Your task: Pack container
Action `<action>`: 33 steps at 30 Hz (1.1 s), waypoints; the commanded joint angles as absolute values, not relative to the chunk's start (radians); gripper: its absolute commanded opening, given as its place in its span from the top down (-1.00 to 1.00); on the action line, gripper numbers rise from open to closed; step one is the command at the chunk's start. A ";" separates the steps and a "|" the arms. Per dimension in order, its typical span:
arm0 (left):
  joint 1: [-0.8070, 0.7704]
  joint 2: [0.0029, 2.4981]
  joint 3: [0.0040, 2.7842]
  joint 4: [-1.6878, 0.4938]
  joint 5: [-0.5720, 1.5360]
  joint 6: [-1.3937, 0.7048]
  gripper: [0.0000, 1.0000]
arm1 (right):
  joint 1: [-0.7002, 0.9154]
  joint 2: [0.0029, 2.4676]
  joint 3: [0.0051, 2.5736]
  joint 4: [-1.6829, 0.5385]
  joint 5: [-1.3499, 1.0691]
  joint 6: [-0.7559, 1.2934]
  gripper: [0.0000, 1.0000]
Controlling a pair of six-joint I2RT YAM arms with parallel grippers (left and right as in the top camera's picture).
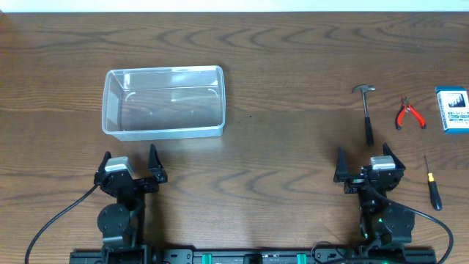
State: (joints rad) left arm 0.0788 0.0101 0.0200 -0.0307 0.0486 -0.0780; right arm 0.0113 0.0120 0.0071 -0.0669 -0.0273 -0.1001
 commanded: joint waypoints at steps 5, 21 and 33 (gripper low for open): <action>0.085 0.004 0.004 -0.070 0.033 -0.073 -0.96 | 0.001 0.009 0.006 -0.072 -0.030 -0.110 -0.99; 0.085 0.004 0.004 -0.070 0.033 -0.073 -0.96 | 0.001 0.009 0.006 -0.071 -0.058 0.133 -0.98; 0.085 0.004 0.004 -0.070 0.033 -0.073 -0.96 | 0.001 0.011 0.006 -0.070 -0.057 0.598 -0.98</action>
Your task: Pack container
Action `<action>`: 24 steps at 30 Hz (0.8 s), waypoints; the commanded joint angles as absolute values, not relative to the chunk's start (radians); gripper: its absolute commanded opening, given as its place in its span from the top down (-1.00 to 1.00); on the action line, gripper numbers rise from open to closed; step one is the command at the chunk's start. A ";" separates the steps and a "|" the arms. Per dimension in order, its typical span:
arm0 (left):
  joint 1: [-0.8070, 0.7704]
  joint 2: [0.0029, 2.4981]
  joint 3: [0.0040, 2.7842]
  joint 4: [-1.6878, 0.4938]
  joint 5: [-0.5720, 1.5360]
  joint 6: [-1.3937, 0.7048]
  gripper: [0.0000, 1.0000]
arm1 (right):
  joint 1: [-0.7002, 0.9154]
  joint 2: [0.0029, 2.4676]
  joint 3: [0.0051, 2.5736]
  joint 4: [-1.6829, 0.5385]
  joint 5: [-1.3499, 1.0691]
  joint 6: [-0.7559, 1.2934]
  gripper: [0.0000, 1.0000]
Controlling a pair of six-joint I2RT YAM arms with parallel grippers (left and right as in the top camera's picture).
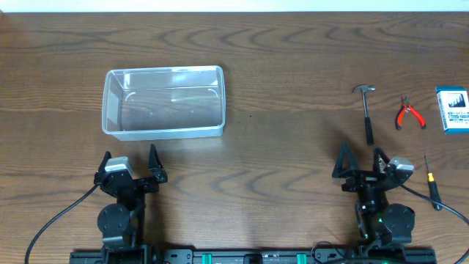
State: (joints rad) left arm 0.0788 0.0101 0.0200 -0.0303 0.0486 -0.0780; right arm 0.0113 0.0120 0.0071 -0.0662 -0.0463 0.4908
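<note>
A clear plastic container [163, 101] stands empty on the left half of the wooden table. On the right lie a small hammer [367, 110], red-handled pliers [409, 114], a blue and white box [453, 109] and a thin screwdriver [432, 183]. My left gripper [130, 163] rests open near the front edge, below the container. Near the front right, below the hammer's handle, my right gripper [361, 160] is open with nothing between its fingers.
The table's front edge carries the arm bases and cables [44, 227]. The tools lie in a loose row at the right edge, the box nearly touching the frame's border.
My right gripper has turned at the wrist, so its camera housing now points to the right toward the screwdriver. The left arm and all objects are where they were.
</note>
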 commanded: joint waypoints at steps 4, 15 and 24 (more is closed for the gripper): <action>0.085 0.004 0.004 -0.070 0.033 -0.073 -0.96 | 0.001 0.011 0.006 -0.066 -0.059 0.671 -0.97; 0.085 0.004 0.004 -0.070 0.033 -0.073 -0.96 | 0.001 0.011 0.006 0.024 -0.080 0.680 -0.98; 0.085 0.004 0.004 -0.070 0.033 -0.073 -0.96 | 0.001 0.016 0.015 -0.019 -0.188 0.553 -0.98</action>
